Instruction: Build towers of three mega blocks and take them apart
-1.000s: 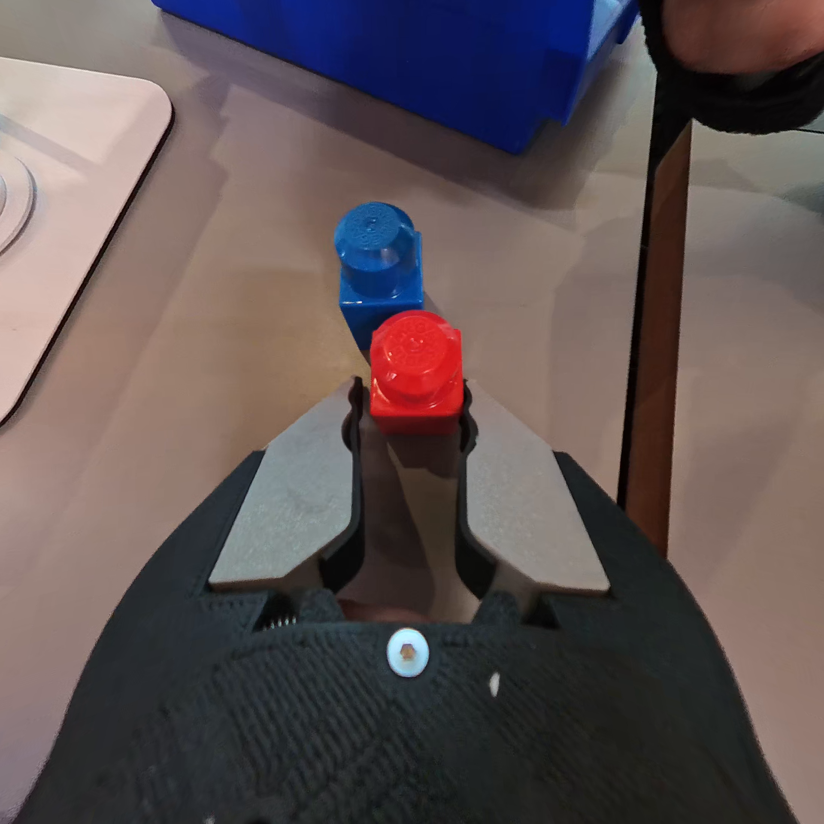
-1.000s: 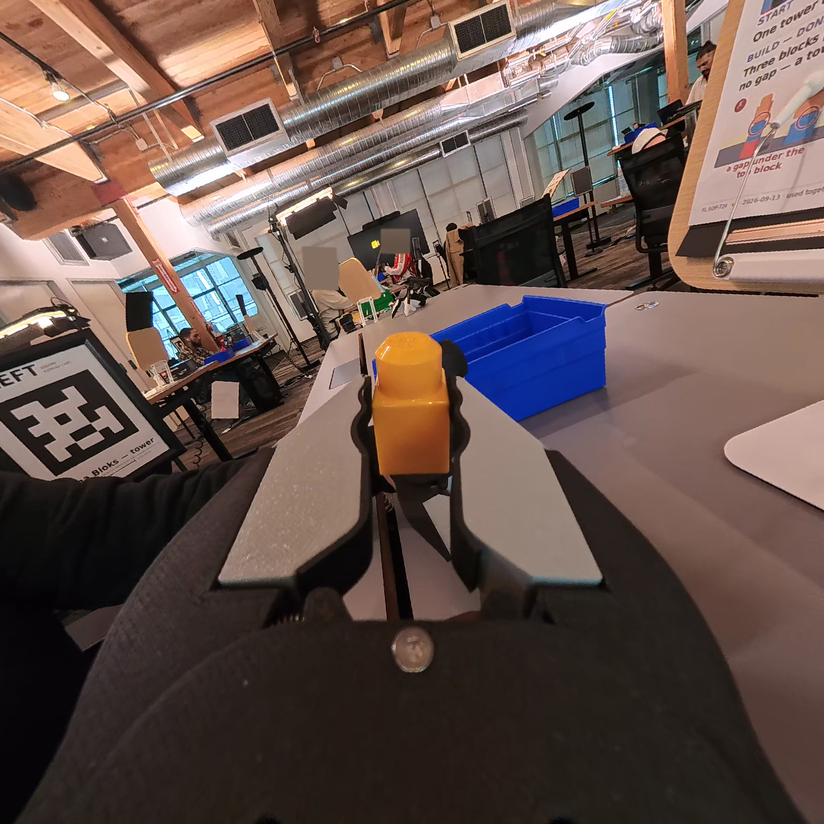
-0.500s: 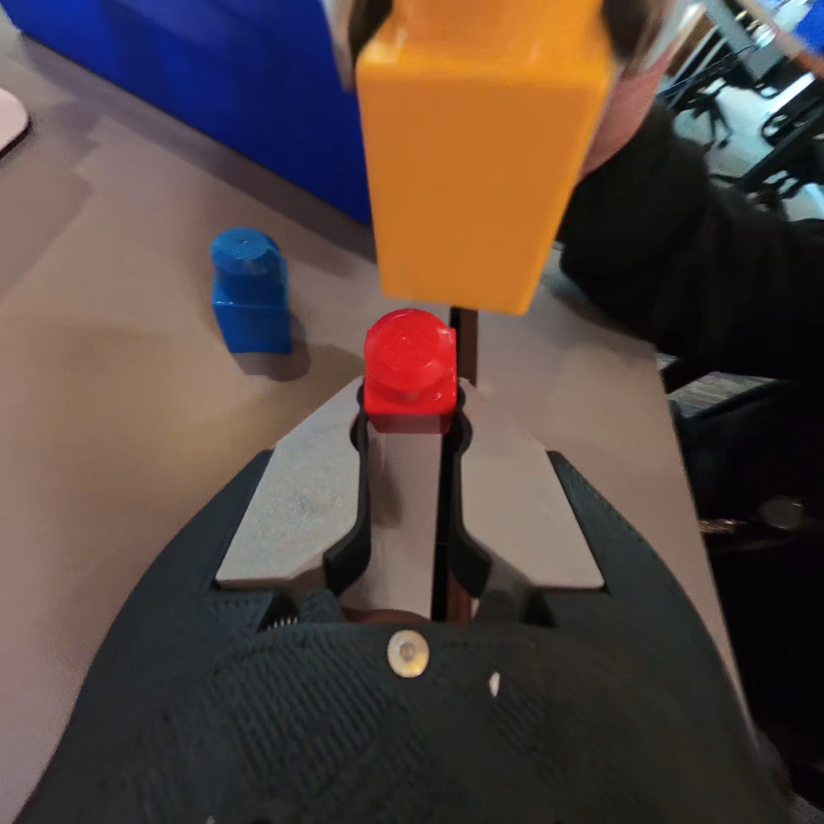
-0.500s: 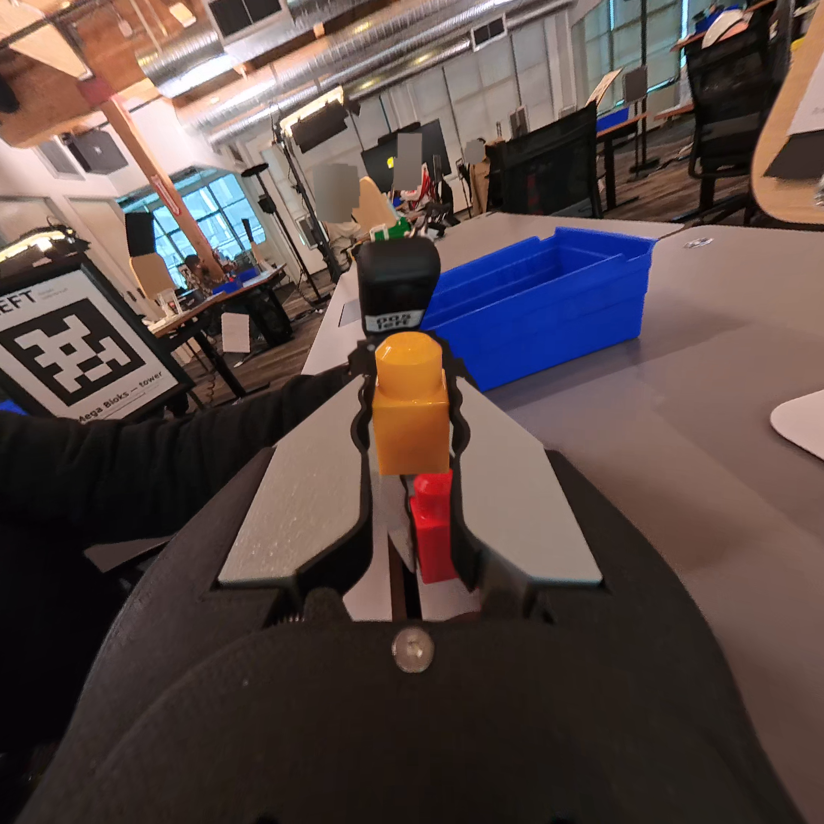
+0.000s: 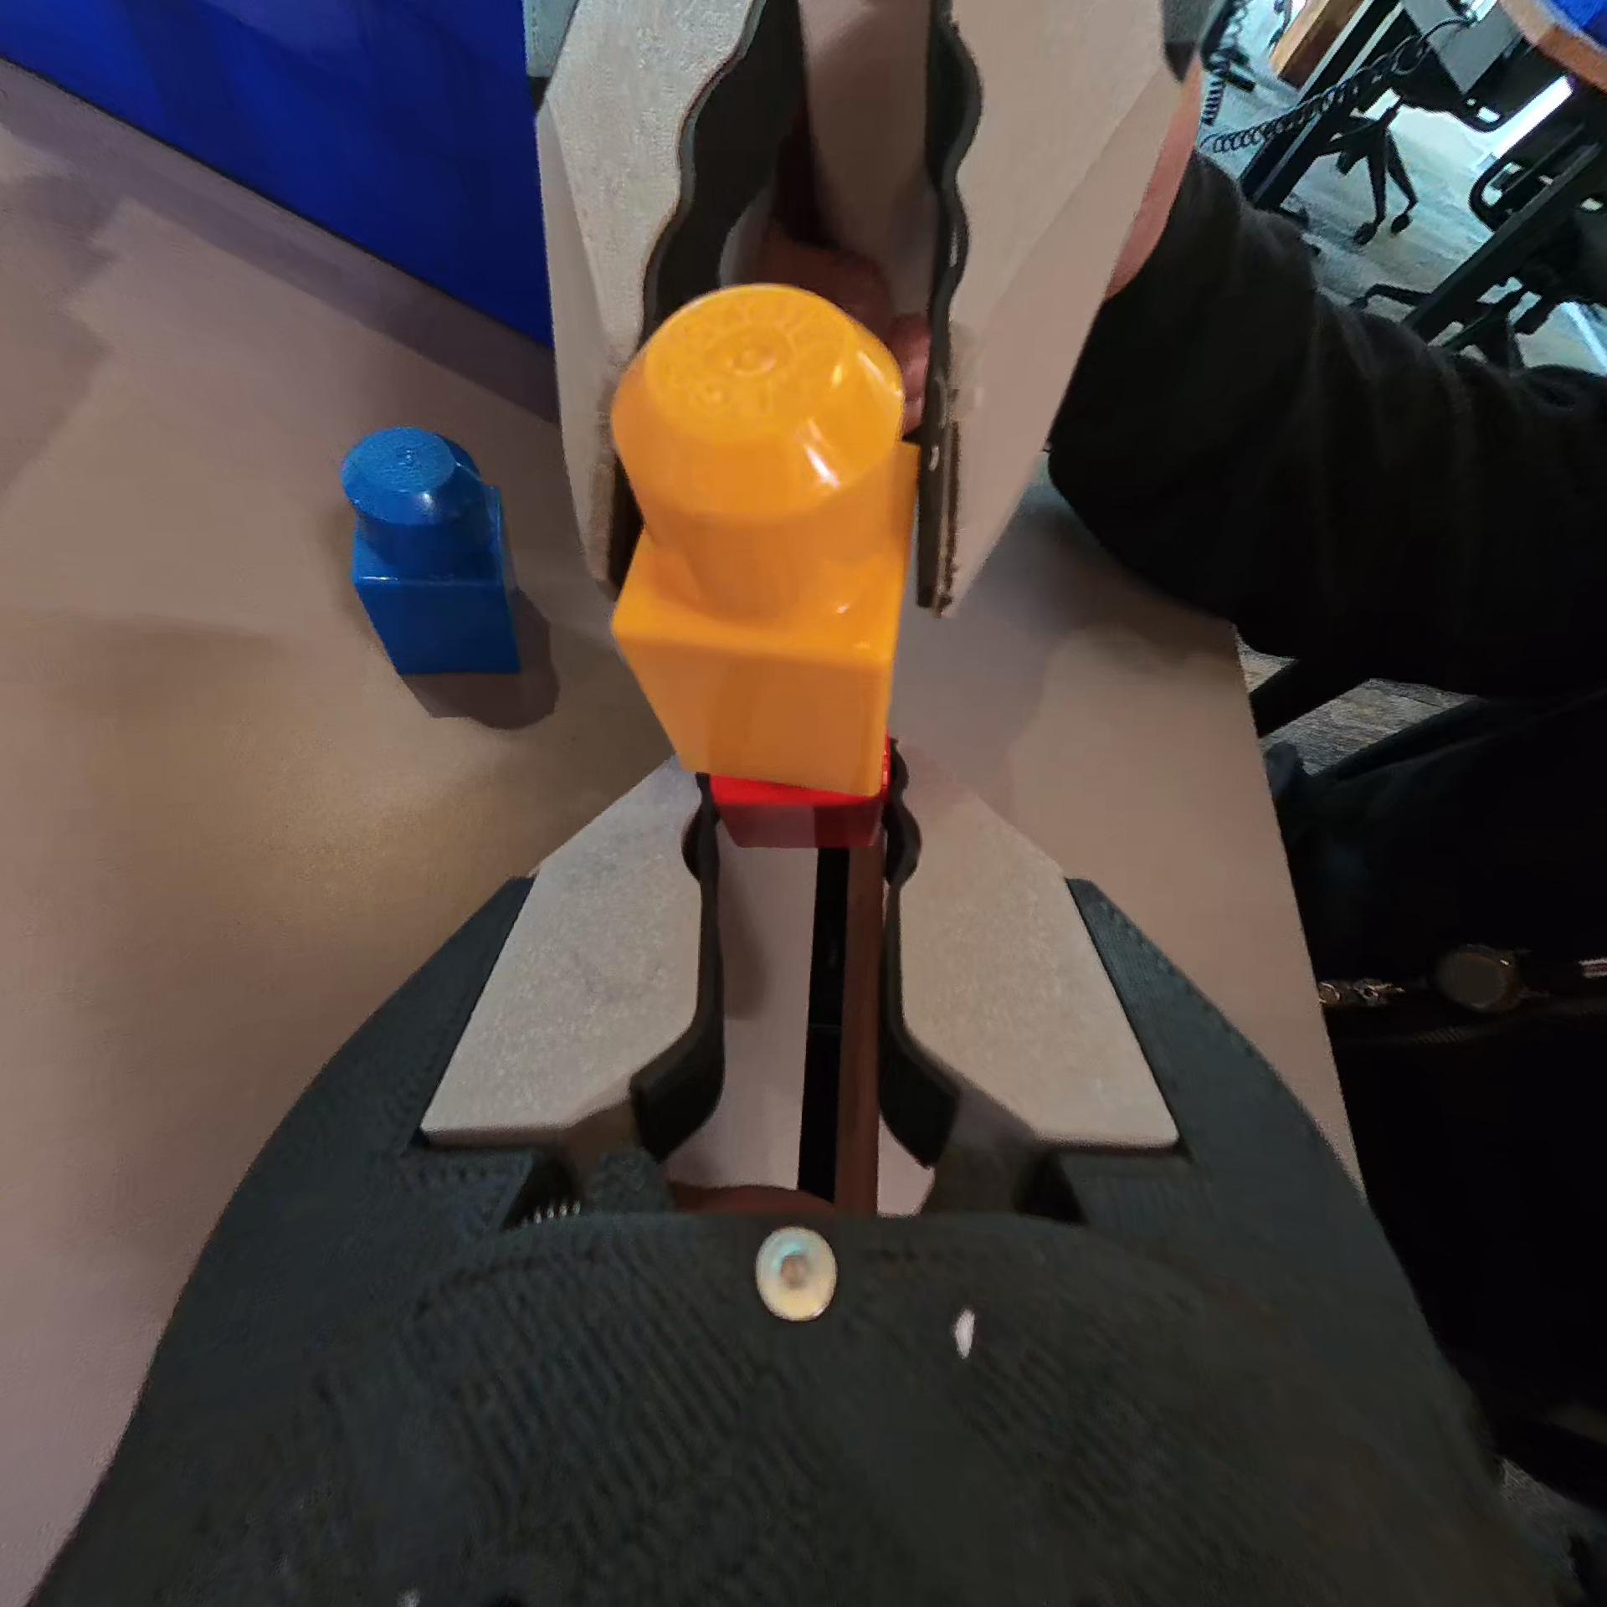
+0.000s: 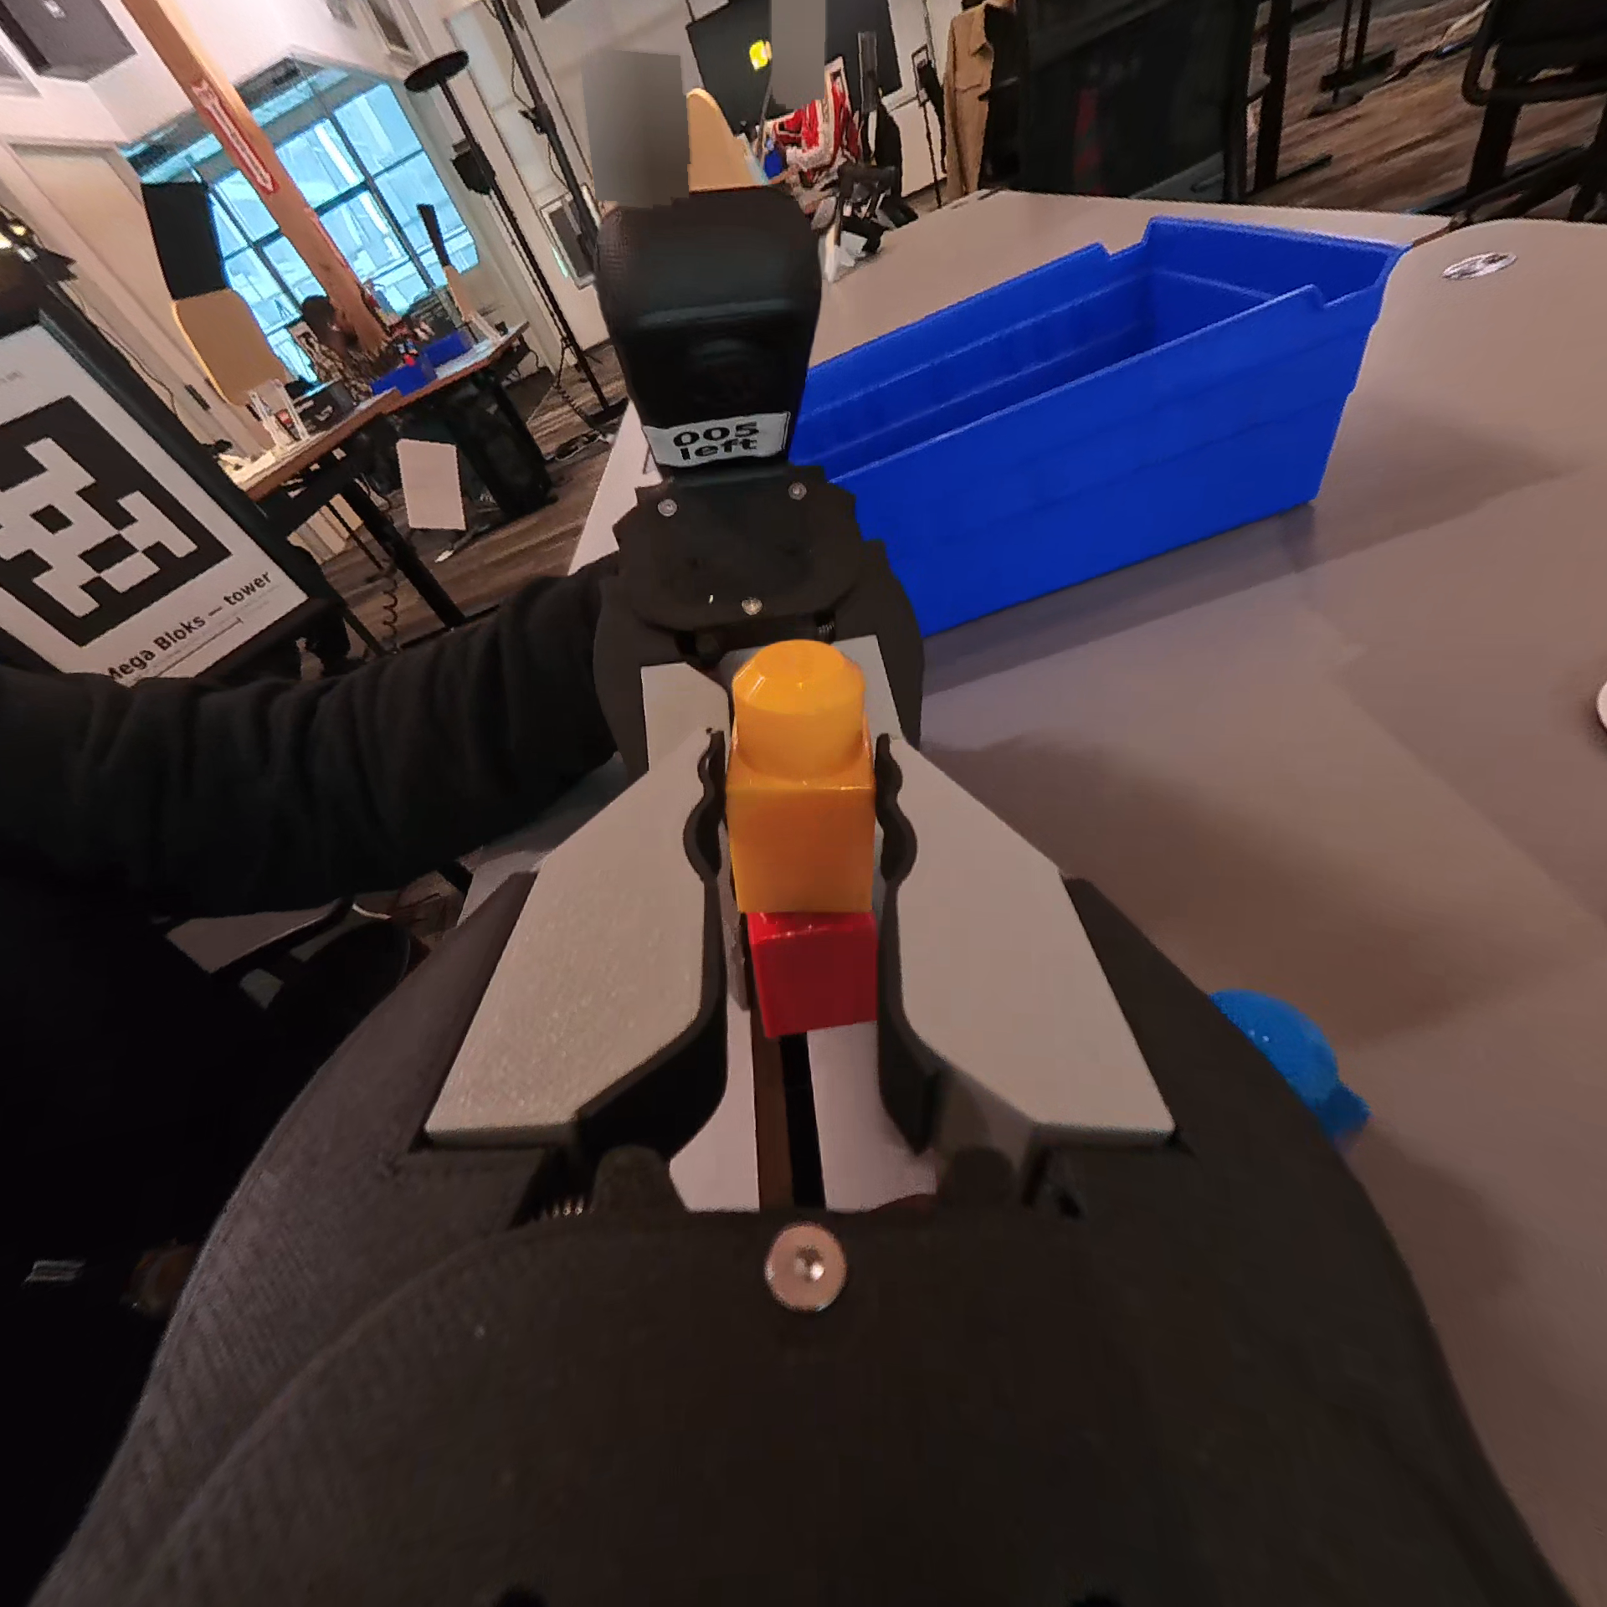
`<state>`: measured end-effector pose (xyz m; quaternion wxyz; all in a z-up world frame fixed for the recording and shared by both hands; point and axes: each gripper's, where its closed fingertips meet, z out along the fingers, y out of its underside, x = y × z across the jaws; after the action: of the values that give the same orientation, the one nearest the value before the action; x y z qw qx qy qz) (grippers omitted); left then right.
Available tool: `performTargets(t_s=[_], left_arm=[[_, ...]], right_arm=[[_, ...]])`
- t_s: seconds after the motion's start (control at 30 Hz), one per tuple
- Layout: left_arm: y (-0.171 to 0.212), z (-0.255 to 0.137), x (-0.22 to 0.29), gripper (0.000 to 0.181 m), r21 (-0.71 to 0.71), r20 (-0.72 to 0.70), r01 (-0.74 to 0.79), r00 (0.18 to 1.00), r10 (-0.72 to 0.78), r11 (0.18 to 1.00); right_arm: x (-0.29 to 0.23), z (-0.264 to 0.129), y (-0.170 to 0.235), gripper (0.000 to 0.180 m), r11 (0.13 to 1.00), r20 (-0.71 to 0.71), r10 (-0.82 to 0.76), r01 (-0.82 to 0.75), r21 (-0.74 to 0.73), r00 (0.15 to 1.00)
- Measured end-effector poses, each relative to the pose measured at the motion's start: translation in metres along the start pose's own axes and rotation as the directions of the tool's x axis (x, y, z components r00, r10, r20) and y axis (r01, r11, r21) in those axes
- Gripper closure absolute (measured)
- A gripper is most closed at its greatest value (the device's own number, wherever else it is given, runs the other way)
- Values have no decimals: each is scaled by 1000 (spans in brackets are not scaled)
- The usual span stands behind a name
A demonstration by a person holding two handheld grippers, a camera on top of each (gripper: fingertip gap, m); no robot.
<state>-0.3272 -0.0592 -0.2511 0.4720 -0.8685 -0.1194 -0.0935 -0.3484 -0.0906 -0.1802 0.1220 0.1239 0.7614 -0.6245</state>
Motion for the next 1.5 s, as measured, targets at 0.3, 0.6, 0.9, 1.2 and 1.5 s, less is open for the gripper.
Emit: performTargets(t_s=[0.3,0.6,0.9,1.2,1.5], left_arm=[[0,3,37,146,-19,-183,-7,983,4,1000],[14,26,6,147,-153,73,5,997,6,988],[-7,17,55,147,-36,-195,-30,981,22,999],[-3,20,27,148,-58,-47,9,999,-12,998],[0,19,29,147,-64,-72,-5,997,1,998]], right_arm=[[-29,-10,11,148,998,185,21,-10,-61,982],[-4,-21,38,148,973,-23,-20,14,-232,1000],[-44,-26,24,148,986,175,-1,30,-165,985],[-20,-24,29,147,984,49,38,-29,-175,998],[-22,-23,31,147,985,71,23,-10,-170,997]])
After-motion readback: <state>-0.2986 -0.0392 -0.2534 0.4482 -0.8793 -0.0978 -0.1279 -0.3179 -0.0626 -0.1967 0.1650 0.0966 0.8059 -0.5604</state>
